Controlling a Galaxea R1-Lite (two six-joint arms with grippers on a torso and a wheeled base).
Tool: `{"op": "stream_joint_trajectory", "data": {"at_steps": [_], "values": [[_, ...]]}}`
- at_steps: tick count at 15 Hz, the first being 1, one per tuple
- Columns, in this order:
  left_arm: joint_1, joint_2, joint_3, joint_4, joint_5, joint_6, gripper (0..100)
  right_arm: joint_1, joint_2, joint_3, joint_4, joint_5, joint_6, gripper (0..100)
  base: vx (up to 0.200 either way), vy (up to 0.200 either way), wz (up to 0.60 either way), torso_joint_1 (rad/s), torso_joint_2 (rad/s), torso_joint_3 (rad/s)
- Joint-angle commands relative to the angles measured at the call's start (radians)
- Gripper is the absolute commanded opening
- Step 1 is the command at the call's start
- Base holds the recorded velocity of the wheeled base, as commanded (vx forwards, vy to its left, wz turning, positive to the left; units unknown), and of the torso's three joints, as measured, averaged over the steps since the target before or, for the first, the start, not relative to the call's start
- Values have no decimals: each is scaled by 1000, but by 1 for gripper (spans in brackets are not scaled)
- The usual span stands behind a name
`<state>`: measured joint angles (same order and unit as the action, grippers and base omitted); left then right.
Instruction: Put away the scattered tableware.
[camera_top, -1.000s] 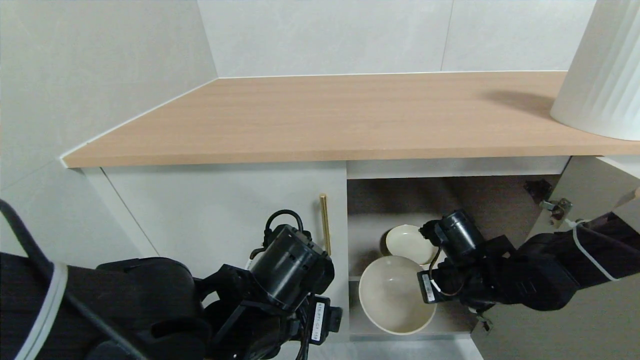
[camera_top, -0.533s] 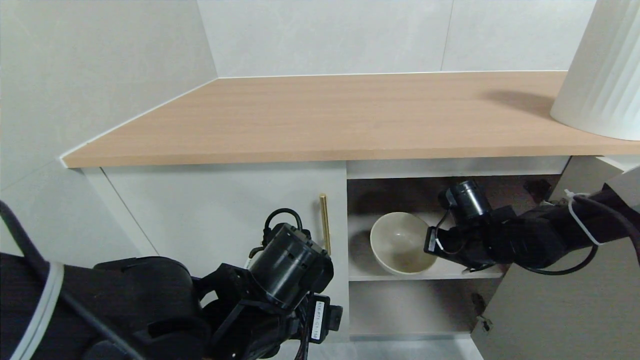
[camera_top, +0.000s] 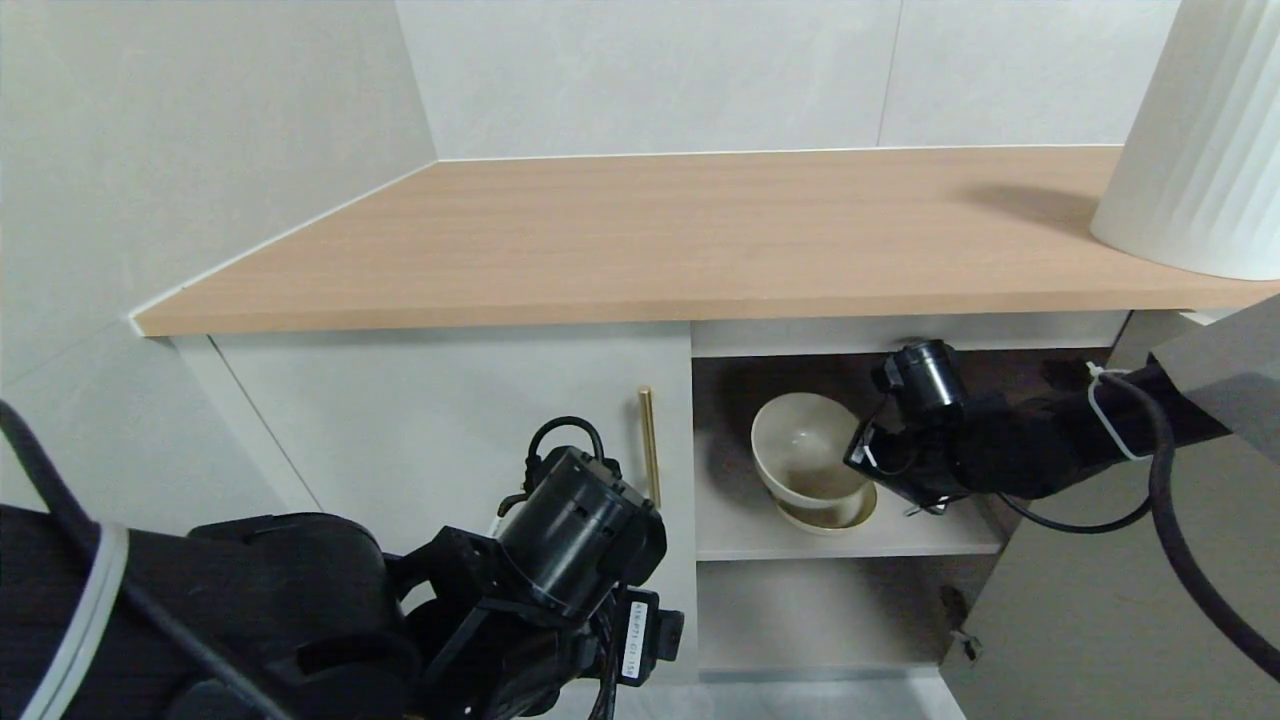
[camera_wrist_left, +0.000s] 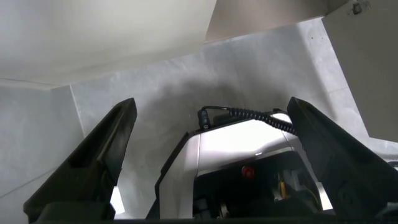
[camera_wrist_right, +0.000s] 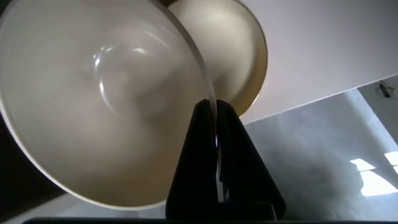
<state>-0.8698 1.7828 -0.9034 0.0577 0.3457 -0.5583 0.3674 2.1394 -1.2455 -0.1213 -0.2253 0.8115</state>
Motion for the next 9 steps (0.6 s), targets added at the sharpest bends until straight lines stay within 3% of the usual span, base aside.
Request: {"op": "stream_joint_trajectory", "data": {"at_steps": [1,9], "values": [[0,3,0,1,1,0,100,-24,50,-26,-3,-8,0,0,0,0,0,0,0,0],[0,1,-2,1,1,0,100,21,8,55,-24,-17,-9,0,0,0,0,0,0,0]]}}
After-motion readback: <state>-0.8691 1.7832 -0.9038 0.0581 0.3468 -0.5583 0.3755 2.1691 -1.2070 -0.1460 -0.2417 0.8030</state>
